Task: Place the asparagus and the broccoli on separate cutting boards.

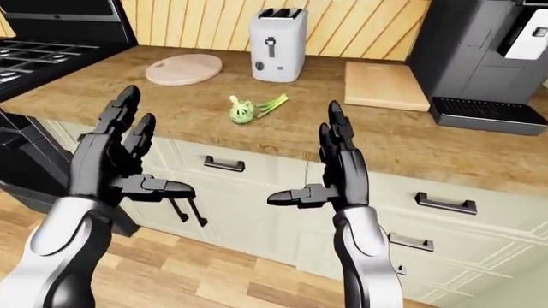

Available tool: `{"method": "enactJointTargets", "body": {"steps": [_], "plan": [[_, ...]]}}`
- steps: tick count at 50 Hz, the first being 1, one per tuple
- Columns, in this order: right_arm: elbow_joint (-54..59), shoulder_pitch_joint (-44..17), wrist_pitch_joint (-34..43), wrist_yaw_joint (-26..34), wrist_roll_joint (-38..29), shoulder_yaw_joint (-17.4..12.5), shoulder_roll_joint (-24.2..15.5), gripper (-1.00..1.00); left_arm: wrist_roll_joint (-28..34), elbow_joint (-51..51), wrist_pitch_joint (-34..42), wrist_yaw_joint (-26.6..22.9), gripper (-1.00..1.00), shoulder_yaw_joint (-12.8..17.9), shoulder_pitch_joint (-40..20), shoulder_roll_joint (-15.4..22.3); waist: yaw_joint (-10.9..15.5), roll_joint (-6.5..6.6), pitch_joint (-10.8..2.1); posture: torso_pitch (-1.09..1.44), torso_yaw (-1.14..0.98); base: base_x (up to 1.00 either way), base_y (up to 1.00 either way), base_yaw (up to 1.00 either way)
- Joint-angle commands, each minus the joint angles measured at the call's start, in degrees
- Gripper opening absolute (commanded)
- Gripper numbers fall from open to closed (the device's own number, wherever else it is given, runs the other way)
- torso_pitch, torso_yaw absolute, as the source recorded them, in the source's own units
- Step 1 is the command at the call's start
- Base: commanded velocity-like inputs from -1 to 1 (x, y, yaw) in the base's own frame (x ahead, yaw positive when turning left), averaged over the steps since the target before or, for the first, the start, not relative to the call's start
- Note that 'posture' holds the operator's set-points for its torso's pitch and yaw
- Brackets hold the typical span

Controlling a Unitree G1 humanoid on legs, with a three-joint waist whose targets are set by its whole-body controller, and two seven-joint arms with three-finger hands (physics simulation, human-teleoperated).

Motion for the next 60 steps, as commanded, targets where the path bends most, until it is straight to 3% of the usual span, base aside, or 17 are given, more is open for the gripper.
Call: {"method": "enactJointTargets", "body": {"steps": [1, 5, 6, 7, 15, 20, 21, 22, 29, 33, 34, 39, 45, 47, 48, 53, 60], "plan": [[-1.8, -1.2, -1.6, 0.4, 0.1, 0.2, 0.1, 1.0, -0.2, -1.7, -1.0, 0.4, 1.0, 1.1, -1.4, 0.6, 0.0, -0.09, -0.75, 0.0, 0.0, 0.44, 0.0, 0.0], [-3.0, -1.5, -1.0, 0.5, 0.0, 0.0, 0.0, 1.0, -1.3, -2.4, -0.4, 0.8, 1.0, 2.0, -1.5, 1.1, -0.4, 5.02, -2.45, 0.0, 0.0, 0.44, 0.0, 0.0], [-3.6, -1.2, -1.7, 0.5, 0.0, -0.1, 0.1, 1.0, -1.5, -2.6, -0.3, 0.8, 1.0, 2.2, -1.5, 1.2, 0.3, 2.92, -0.7, 0.0, 0.0, 0.34, 0.0, 0.0], [-3.4, -1.1, -2.2, 0.5, 0.0, -0.1, 0.2, 1.0, -1.6, -2.5, -0.4, 0.8, 1.0, 2.3, -1.4, 1.4, -0.3, 4.43, -0.21, 0.0, 0.0, 0.32, 0.0, 0.0], [-2.3, -0.3, -4.0, 0.3, 0.6, -0.4, 0.3, 1.0, -1.5, -1.5, -1.8, 0.7, 1.0, 2.1, -0.8, 1.6, 1.8, 1.14, -0.55, 0.0, 0.0, 0.35, 0.0, 0.0], [-2.2, 0.3, -4.5, 0.4, 1.1, -0.7, 0.2, 1.0, -1.0, -1.6, -1.6, 0.5, 1.0, 1.7, -0.8, 1.6, 1.9, -4.52, -1.99, 0.0, 0.0, 0.44, 0.0, 0.0], [-2.7, 0.3, -4.4, 0.3, 1.3, -0.8, 0.2, 1.0, -1.0, -1.7, -1.5, 0.4, 1.0, 1.7, -0.9, 1.6, 1.3, -2.57, -1.01, 0.0, 0.0, 0.07, 0.0, 0.0], [-3.0, 0.3, -4.3, 0.2, 1.4, -0.9, 0.2, 1.0, -0.9, -1.8, -1.5, 0.4, 1.0, 1.7, -0.9, 1.6, 1.9, -4.33, -0.84, 0.0, 0.0, 0.02, 0.0, 0.0], [-4.6, 0.4, -4.1, 0.0, 2.6, -1.4, 0.0, 1.0, -0.4, -3.1, 0.6, 0.5, 1.0, 1.1, -1.8, 1.6, 0.8, -2.38, 0.16, 0.0, 0.0, 0.0, 0.0, 0.0], [-4.3, 0.7, -4.7, 0.2, 2.7, -1.4, -0.1, 1.0, -0.2, -3.4, 1.3, 0.4, 1.0, 1.2, -2.5, 1.7, 0.0, 2.2, -2.53, 0.0, 0.0, 0.0, 0.0, 0.0], [-4.4, 0.8, -4.9, 0.3, 2.7, -1.4, -0.1, 1.0, -0.2, -3.6, 1.5, 0.4, 1.0, 1.3, -2.4, 1.7, -0.1, 0.1, -1.04, 0.0, 0.0, 0.0, 0.0, 0.0], [-5.3, 1.2, -5.0, 0.5, 3.0, -1.2, 0.0, 1.0, -0.3, -4.0, 1.5, 0.1, 1.0, 1.6, -2.2, 1.6, 0.7, 2.93, -3.31, 0.0, 0.0, -0.22, 0.0, 0.0], [-6.4, 1.1, -4.2, 0.3, 2.8, -0.9, 0.0, 1.0, -0.2, -4.1, 1.0, 0.0, 1.0, 1.5, -1.4, 1.6, 1.5, -0.86, 0.02, 0.0, 0.0, 0.0, 0.0, 0.0], [-8.6, 0.6, -2.1, -0.1, 3.1, -1.0, -0.2, 1.0, -0.2, -4.4, 1.2, -0.1, 1.0, 1.7, -1.4, 1.5, 1.9, -3.99, -1.6, 0.0, 0.0, 0.0, 0.0, 0.0], [-10.6, 0.2, -0.4, -0.4, 2.5, -0.6, -0.5, 1.0, -0.3, -4.5, 1.3, -0.1, 1.0, 1.9, -1.4, 1.6, 1.6, -2.25, -0.74, 0.0, 0.0, 0.0, 0.0, 0.0], [-16.7, -5.3, 10.1, -1.8, 2.8, -0.8, -1.9, 1.0, -0.8, -5.0, 1.4, -0.2, 1.0, 2.5, -1.1, 1.7, 0.9, 0.39, -2.28, 0.0, 0.0, 0.0, 0.0, 0.0], [-22.9, -19.5, 32.2, -4.0, 1.1, 0.1, -5.2, 1.0, -2.4, -6.8, 3.0, -0.3, 1.0, 4.2, -1.1, 2.6, 0.6, -0.18, -2.32, 0.0, 0.0, 0.0, 0.0, 0.0]]}}
